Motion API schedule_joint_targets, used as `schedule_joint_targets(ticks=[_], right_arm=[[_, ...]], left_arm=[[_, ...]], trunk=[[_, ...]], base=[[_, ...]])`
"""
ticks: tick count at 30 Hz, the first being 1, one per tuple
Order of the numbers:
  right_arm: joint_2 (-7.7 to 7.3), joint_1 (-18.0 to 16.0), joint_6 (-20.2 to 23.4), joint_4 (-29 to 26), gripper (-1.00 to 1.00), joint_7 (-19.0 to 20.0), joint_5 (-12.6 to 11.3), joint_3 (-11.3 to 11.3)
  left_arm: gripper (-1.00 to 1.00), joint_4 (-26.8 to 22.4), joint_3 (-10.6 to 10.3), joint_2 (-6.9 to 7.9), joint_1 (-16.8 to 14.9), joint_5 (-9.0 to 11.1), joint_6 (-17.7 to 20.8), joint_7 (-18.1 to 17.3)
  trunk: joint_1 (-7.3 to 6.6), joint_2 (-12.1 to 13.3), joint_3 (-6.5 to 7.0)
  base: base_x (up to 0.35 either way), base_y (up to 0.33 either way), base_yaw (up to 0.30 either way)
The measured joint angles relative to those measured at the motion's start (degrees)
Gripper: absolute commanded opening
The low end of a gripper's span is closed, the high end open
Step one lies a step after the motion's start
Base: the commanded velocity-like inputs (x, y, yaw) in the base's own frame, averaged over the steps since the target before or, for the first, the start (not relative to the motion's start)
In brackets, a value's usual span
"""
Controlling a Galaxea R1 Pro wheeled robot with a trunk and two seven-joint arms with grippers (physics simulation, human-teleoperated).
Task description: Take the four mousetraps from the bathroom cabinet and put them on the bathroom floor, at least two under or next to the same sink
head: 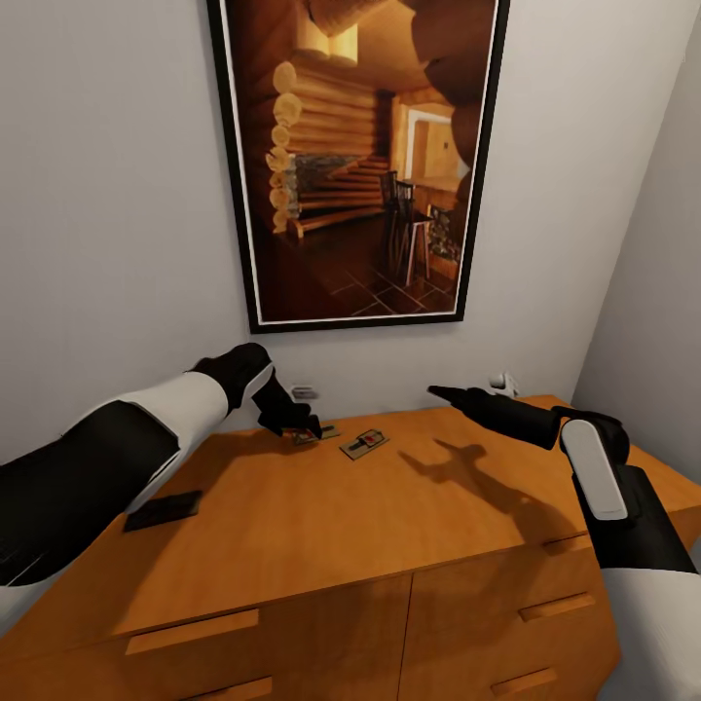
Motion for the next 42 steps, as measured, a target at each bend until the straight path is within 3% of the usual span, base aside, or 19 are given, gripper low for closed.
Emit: schedule_joint_targets(ticks=[8,21,42], right_arm=[[-0.32,0.00,-0.07,-0.27,1.00,0.10,0.01,2.38],[-0.57,0.00,-0.04,-0.32,1.00,0.18,0.05,3.12],[-0.51,0.00,-0.04,-0.34,1.00,0.19,-0.01,3.17]], left_arm=[[1.00,-0.36,-0.74,-0.21,0.16,-0.73,-0.18,0.08],[1.00,-1.52,-1.46,-0.11,0.65,-1.37,-0.34,0.39],[1.00,-7.95,-4.67,0.08,3.03,-7.41,-0.37,0.41]], trunk=[[0.00,0.00,0.00],[0.00,0.00,0.00],[0.00,0.00,0.00]], base=[[0.000,0.000,0.000],[0.000,0.000,0.000],[0.000,0.000,0.000]])
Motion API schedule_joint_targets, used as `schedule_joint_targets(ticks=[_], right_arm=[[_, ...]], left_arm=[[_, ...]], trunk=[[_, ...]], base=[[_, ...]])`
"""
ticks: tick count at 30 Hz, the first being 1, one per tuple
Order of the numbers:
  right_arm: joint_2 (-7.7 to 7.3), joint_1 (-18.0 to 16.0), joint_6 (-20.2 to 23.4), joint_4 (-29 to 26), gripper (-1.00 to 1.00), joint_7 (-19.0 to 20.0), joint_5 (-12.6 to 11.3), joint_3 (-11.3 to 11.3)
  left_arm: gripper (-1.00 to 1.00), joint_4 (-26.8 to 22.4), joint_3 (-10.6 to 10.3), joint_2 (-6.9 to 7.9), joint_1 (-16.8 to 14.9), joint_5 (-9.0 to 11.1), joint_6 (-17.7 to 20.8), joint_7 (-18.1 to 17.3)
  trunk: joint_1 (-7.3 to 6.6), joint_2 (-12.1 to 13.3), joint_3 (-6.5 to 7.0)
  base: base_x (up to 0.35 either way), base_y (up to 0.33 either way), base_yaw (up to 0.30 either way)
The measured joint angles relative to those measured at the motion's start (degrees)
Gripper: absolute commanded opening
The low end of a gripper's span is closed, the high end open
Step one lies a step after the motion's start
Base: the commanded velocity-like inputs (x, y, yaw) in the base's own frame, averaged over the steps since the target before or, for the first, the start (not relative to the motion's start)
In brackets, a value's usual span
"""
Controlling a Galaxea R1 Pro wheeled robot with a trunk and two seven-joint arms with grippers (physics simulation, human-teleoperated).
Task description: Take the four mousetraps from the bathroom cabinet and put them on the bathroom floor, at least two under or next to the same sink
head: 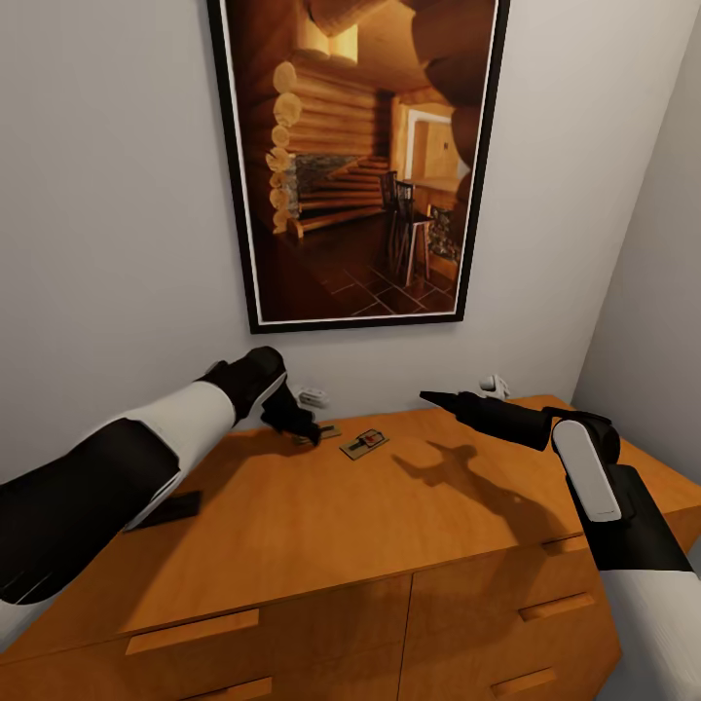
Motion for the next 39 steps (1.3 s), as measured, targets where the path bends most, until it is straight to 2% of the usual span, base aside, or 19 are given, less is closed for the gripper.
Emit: schedule_joint_targets(ticks=[5,6,12,39], right_arm=[[0.00,0.00,0.00,0.00,1.00,0.00,0.02,0.00],[0.00,0.00,-0.01,0.00,1.00,0.00,0.04,0.00],[-0.04,0.00,0.00,0.00,1.00,0.00,0.03,-0.01],[-0.04,0.00,-0.01,0.00,1.00,0.00,0.06,-0.02]], left_arm=[[1.00,-2.24,-0.03,-0.03,0.80,-0.76,-0.16,0.04],[1.00,-2.51,0.32,-0.06,0.94,0.19,0.08,-0.09],[1.00,-3.45,0.33,-0.15,0.95,0.12,0.08,-0.13],[1.00,-3.26,0.26,0.06,0.95,0.09,0.07,-0.12]], trunk=[[0.00,0.00,0.00],[0.01,0.02,-0.01],[0.01,0.02,-0.02],[0.01,0.02,-0.02]], base=[[0.000,0.000,0.000],[0.000,0.000,0.000],[0.000,0.000,0.000],[0.000,0.000,0.000]])
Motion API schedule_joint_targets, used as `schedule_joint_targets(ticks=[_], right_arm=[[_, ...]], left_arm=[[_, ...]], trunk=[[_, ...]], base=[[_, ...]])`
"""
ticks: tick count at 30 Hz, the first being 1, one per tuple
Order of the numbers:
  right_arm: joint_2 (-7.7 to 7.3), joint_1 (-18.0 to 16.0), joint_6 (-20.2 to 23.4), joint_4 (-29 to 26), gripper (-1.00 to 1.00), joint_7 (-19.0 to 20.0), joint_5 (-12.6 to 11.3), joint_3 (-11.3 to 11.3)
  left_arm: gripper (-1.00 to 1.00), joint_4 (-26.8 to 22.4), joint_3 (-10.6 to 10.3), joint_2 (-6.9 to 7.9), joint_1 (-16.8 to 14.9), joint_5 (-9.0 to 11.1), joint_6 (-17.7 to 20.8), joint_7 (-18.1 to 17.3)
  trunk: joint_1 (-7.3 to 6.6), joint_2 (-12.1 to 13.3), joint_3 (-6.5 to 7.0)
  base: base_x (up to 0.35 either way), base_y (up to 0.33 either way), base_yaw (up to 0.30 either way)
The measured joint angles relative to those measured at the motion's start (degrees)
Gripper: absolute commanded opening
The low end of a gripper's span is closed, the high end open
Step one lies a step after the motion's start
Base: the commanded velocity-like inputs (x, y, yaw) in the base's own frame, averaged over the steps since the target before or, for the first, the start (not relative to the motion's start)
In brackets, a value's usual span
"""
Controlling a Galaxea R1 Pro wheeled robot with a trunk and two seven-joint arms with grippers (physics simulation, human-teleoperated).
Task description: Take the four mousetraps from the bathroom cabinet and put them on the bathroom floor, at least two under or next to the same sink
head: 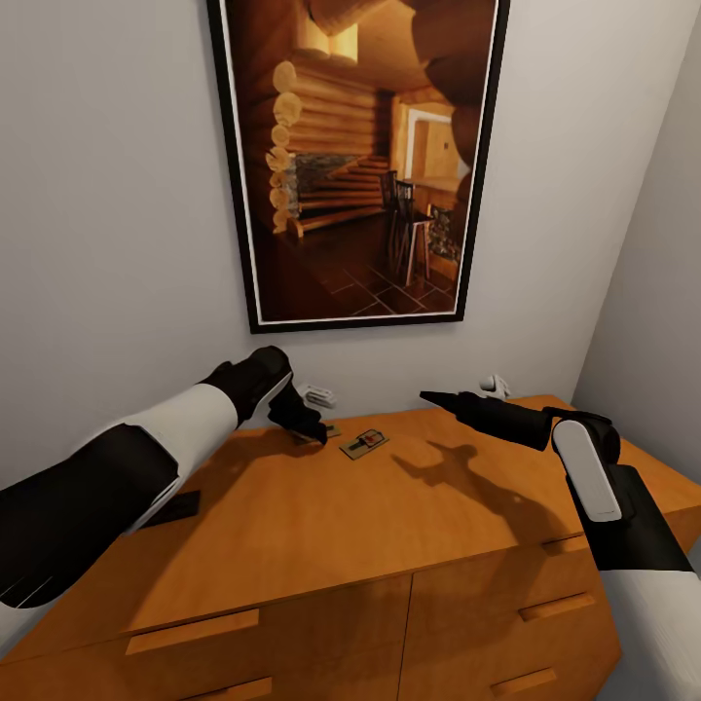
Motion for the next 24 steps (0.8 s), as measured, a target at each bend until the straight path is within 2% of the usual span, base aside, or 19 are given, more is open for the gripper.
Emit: schedule_joint_targets(ticks=[14,15,24], right_arm=[[-0.05,0.00,-0.01,0.08,1.00,-0.01,0.01,-0.08],[-0.05,0.00,-0.01,0.08,1.00,-0.01,0.00,-0.08],[-0.04,0.00,-0.01,0.07,1.00,-0.01,-0.04,-0.08]], left_arm=[[1.00,0.36,-0.06,0.11,0.00,0.01,0.00,0.01],[-1.00,0.37,-0.07,0.11,0.00,0.01,0.00,0.01],[-1.00,0.51,0.05,0.15,-0.02,0.32,0.07,0.03]], trunk=[[0.00,0.00,0.00],[0.00,0.00,0.00],[0.00,0.00,0.01]], base=[[0.000,0.000,0.000],[0.000,0.000,0.000],[0.000,0.000,0.000]])
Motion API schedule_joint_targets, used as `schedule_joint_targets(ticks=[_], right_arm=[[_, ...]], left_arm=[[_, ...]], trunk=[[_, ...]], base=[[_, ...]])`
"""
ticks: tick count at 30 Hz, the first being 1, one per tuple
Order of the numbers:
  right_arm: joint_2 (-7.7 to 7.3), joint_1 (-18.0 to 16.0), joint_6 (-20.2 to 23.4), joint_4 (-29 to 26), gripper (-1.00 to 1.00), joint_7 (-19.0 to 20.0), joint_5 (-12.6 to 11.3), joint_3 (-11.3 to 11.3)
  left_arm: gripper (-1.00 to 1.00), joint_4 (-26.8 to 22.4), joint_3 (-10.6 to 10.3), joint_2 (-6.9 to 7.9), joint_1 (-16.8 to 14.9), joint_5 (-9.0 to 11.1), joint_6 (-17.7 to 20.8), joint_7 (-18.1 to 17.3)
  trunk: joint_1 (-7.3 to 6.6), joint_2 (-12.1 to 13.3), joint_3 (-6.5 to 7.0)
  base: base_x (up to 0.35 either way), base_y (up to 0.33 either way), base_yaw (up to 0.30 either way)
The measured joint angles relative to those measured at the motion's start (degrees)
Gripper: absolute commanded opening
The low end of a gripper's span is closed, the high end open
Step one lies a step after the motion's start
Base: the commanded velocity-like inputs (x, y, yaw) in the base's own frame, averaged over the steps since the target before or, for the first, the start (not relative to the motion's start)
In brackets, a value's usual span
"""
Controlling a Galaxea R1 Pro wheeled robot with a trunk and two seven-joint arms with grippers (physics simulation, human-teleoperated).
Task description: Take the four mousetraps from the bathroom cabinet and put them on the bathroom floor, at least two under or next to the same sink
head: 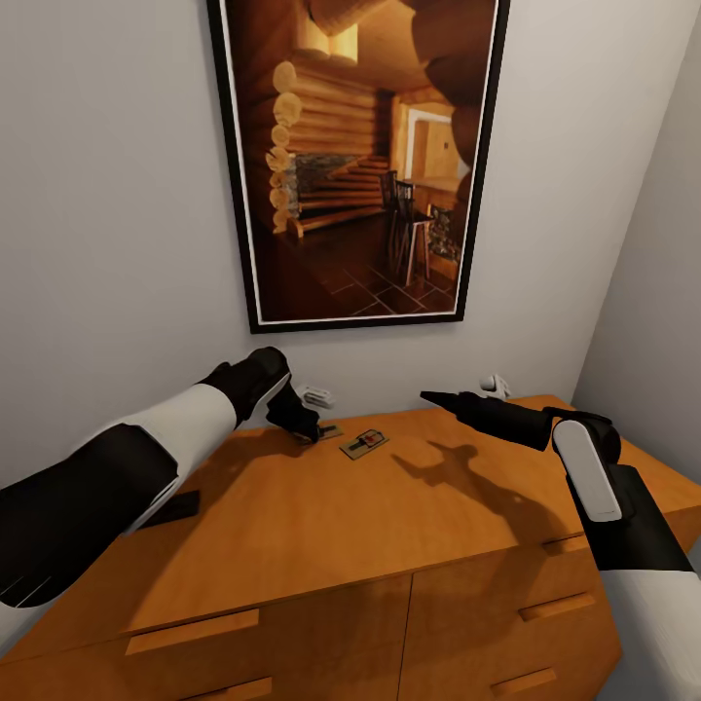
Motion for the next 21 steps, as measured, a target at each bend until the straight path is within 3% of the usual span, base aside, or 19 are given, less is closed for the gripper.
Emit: schedule_joint_targets(ticks=[21], right_arm=[[0.01,0.00,0.00,-0.02,1.00,0.00,0.02,0.00]], left_arm=[[-1.00,-0.68,-0.12,-0.09,0.02,-0.37,0.01,-0.04]], trunk=[[0.00,0.00,-0.01]], base=[[0.000,0.000,0.000]])
